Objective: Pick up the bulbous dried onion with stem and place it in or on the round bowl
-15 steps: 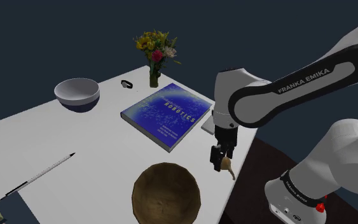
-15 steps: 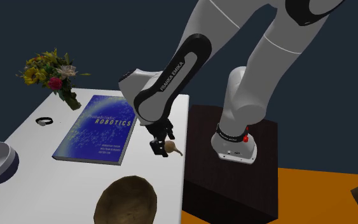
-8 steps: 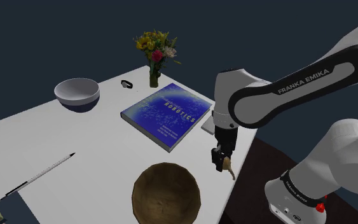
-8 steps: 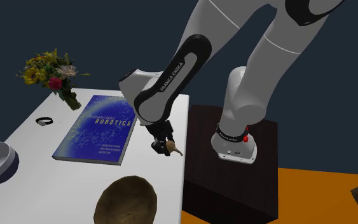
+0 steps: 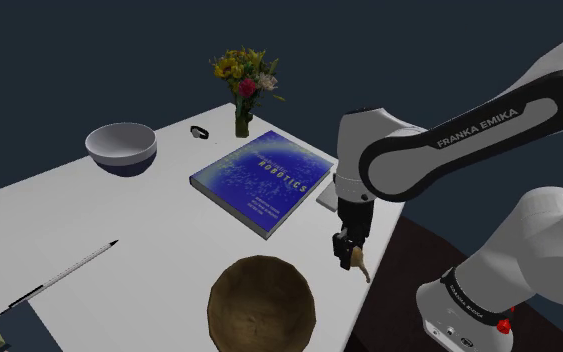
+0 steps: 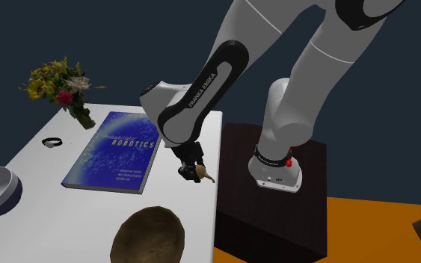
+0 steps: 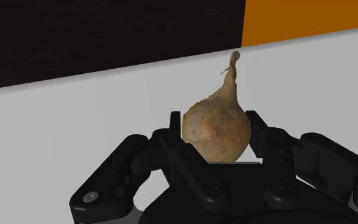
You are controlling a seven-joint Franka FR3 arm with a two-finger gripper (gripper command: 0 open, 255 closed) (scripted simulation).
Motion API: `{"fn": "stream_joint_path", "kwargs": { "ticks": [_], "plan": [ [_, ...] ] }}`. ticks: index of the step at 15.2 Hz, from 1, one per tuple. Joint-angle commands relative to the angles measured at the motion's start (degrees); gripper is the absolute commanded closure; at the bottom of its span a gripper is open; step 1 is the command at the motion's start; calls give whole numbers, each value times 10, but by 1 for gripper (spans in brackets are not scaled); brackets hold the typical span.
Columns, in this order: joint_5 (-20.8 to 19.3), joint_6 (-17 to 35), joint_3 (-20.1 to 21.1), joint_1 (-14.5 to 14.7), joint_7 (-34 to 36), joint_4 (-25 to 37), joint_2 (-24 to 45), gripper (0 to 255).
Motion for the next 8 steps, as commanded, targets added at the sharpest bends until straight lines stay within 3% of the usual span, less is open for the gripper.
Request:
{"fn": "stream_joint_path", "kwargs": {
  "ticks": [1, 8],
  "plan": [
    [0, 0, 0, 0, 0, 0, 0, 255],
    [-7, -72, -8, -1, 11, 16, -57, 255]
  ]
}}
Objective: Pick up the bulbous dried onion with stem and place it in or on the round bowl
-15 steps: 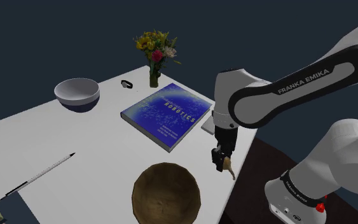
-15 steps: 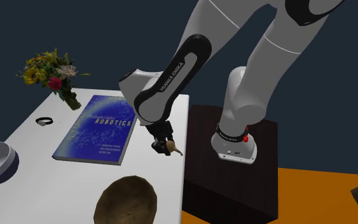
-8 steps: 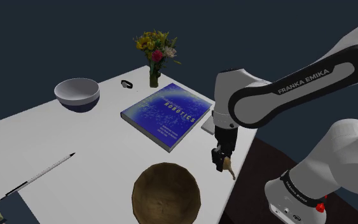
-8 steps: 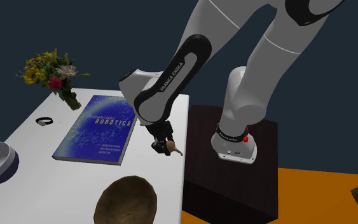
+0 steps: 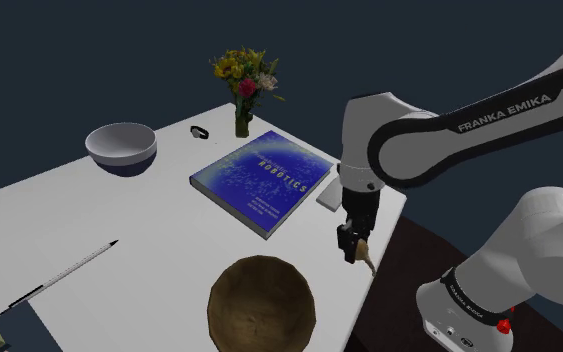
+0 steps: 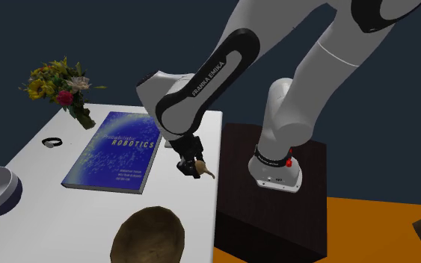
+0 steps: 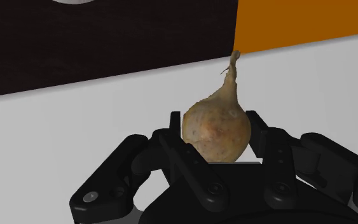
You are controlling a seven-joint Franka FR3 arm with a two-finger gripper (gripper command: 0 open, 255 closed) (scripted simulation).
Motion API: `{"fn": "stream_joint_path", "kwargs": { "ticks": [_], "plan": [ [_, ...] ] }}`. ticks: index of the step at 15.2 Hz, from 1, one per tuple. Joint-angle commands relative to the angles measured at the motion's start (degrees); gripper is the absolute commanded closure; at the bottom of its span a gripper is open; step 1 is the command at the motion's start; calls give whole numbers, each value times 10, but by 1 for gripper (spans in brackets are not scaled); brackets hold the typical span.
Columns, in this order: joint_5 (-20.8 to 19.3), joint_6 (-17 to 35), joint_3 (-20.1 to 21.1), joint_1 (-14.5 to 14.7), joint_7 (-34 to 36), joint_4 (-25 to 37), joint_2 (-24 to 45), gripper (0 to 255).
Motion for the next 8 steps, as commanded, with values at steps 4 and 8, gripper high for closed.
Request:
{"fn": "stream_joint_path", "kwargs": {
  "ticks": [4, 8],
  "plan": [
    [-6, -53, -7, -1, 8, 15, -38, 255],
    [-11, -92, -12, -2, 14, 30, -62, 255]
  ]
}}
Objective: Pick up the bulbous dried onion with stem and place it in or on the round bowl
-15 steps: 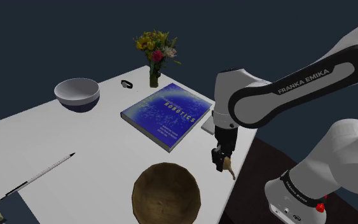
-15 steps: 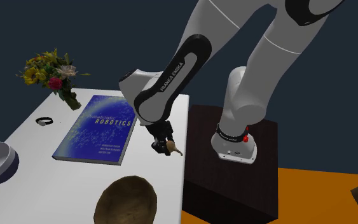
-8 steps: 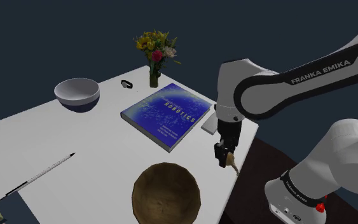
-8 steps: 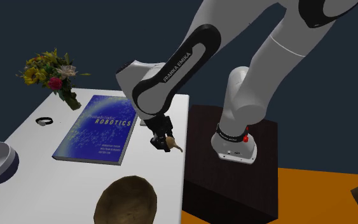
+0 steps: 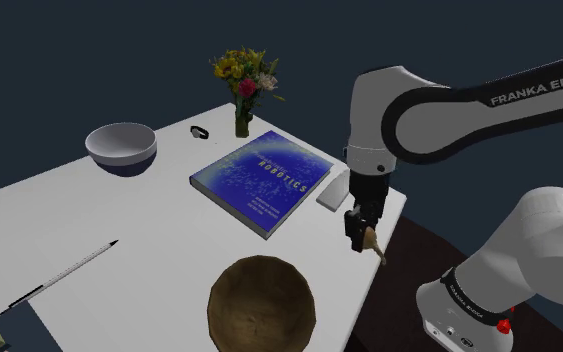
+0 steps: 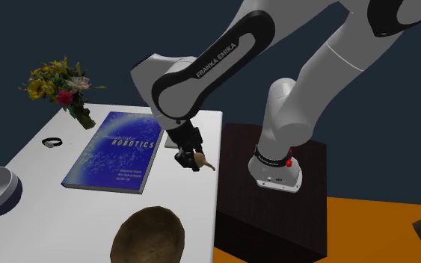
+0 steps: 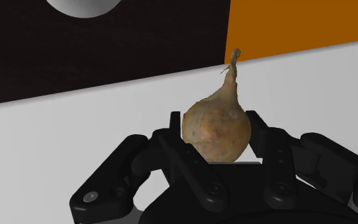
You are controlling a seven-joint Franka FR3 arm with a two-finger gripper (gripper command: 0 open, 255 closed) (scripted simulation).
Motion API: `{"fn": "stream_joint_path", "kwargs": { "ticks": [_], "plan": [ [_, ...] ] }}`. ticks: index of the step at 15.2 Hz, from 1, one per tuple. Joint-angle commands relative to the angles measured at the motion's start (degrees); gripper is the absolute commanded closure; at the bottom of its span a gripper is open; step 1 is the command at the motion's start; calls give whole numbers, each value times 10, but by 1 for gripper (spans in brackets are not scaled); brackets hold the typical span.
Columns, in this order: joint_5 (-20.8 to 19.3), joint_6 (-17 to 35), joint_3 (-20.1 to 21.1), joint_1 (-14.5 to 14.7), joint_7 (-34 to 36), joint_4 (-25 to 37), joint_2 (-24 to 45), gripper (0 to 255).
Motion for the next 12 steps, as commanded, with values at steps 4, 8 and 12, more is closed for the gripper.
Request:
{"fn": "stream_joint_path", "kwargs": {
  "ticks": [4, 8, 12],
  "plan": [
    [-5, -47, -6, 0, 8, 19, -28, 255],
    [-9, -83, -12, -1, 14, 38, -46, 255],
    [-13, -118, -17, -2, 21, 59, -61, 255]
  ]
}}
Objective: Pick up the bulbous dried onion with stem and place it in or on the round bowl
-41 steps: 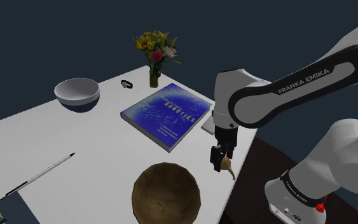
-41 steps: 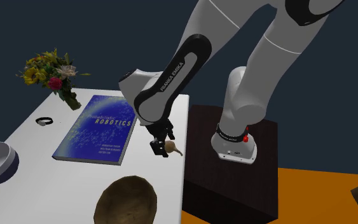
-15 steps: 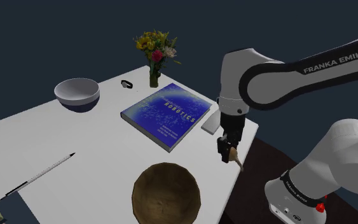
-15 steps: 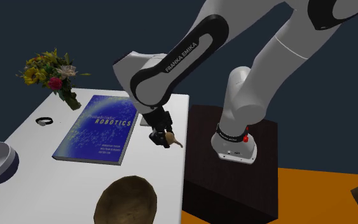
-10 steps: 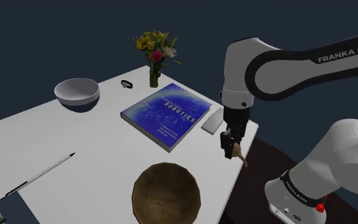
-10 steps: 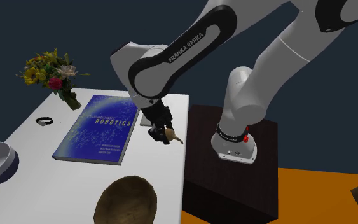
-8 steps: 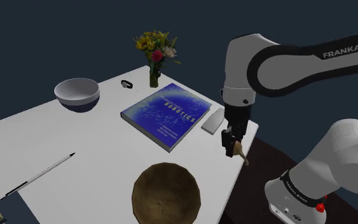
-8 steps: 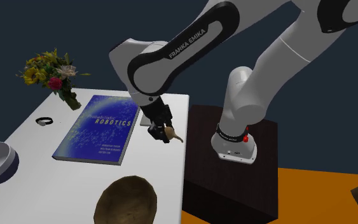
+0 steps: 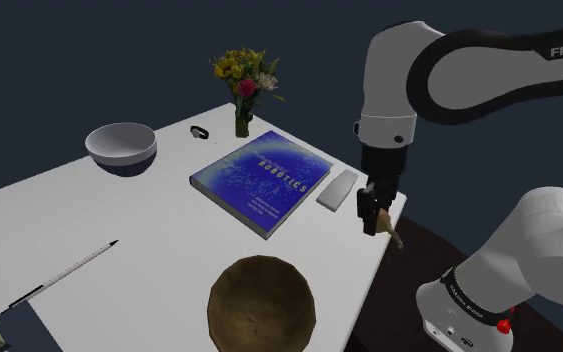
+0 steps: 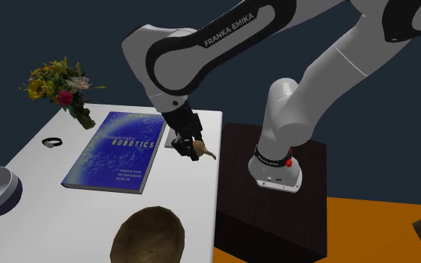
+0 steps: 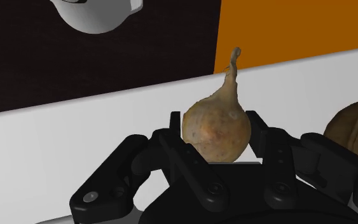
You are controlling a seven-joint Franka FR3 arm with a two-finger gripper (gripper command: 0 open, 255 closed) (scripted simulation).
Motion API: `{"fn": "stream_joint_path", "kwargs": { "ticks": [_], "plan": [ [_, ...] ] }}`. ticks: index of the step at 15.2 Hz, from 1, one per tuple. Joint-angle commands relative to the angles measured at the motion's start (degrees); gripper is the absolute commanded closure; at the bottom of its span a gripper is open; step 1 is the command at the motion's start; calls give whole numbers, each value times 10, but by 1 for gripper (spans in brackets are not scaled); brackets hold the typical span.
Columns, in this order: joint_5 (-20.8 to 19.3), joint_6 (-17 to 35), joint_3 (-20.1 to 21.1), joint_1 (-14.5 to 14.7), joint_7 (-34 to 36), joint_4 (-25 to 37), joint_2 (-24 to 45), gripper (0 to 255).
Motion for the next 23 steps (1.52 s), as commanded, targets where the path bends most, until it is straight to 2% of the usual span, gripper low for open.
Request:
{"fn": "stream_joint_path", "kwargs": {
  "ticks": [1, 6, 11, 15, 23],
  "plan": [
    [-3, -19, -4, -1, 2, 11, -7, 255],
    [-7, -55, -9, -2, 9, 36, -19, 255],
    [29, -23, 44, 22, 70, 93, 52, 255],
    [44, 2, 83, 37, 120, 149, 116, 255],
    [27, 44, 151, 65, 231, 287, 265, 255]
  ]
}}
